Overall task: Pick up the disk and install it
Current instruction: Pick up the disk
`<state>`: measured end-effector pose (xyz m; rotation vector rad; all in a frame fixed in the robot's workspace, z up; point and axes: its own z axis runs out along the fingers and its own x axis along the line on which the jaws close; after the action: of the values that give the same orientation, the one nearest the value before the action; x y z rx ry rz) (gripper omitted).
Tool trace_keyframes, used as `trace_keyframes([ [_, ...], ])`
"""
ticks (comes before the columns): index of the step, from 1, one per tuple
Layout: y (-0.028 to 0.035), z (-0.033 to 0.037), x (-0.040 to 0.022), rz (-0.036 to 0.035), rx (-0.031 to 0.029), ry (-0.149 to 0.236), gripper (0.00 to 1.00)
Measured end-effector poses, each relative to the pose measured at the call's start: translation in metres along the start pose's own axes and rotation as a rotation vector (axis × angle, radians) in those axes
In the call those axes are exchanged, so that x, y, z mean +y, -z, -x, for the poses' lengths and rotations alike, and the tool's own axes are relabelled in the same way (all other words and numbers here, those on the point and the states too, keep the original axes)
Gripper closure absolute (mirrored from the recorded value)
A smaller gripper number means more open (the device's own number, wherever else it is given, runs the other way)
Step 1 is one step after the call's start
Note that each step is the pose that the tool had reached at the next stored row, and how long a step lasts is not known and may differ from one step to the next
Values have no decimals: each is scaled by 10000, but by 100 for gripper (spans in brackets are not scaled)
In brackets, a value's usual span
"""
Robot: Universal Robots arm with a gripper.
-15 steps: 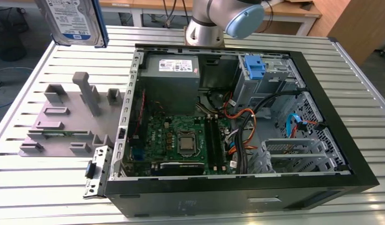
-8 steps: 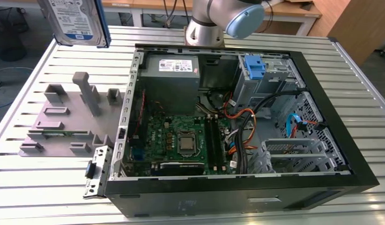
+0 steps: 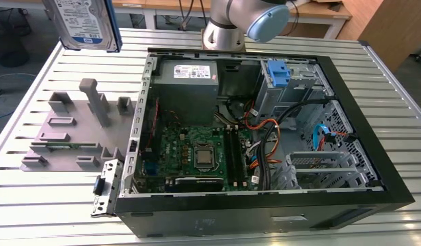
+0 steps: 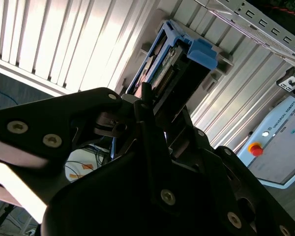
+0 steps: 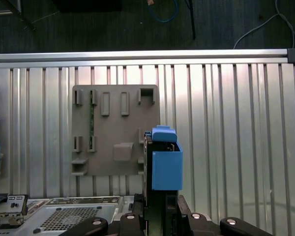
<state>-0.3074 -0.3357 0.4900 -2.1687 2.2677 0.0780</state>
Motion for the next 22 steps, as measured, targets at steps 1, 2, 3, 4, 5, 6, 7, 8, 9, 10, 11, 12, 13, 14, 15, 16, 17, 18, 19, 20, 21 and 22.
trace_keyframes([
  [1,0,0,-5,1,1,0,65],
  [2,1,0,-11,0,0,1,65],
  [3,1,1,-17,0,0,0,65],
  [4,1,1,-22,0,0,0,65],
  [5,1,1,-28,0,0,-1,65],
  [6,1,2,-34,0,0,0,65],
  [7,1,2,-41,0,0,0,65],
  [8,2,2,-47,1,0,0,65],
  [9,2,3,-51,1,0,-1,65],
  [10,2,2,-52,0,0,-2,65],
  [11,2,3,-56,1,0,-1,65],
  [12,2,3,-59,0,0,-1,65],
  [13,2,3,-59,0,0,-1,65],
  [14,2,3,-61,-1,0,0,65],
  [15,2,3,-64,0,0,0,65],
  [16,2,3,-66,0,0,0,65],
  [17,3,3,-69,1,1,0,65],
  [18,3,3,-73,1,0,-1,65],
  [19,2,4,-78,0,0,0,65],
  [20,3,4,-83,1,0,0,65],
  [21,3,4,-89,1,0,0,65],
  [22,3,4,-95,0,0,0,65],
])
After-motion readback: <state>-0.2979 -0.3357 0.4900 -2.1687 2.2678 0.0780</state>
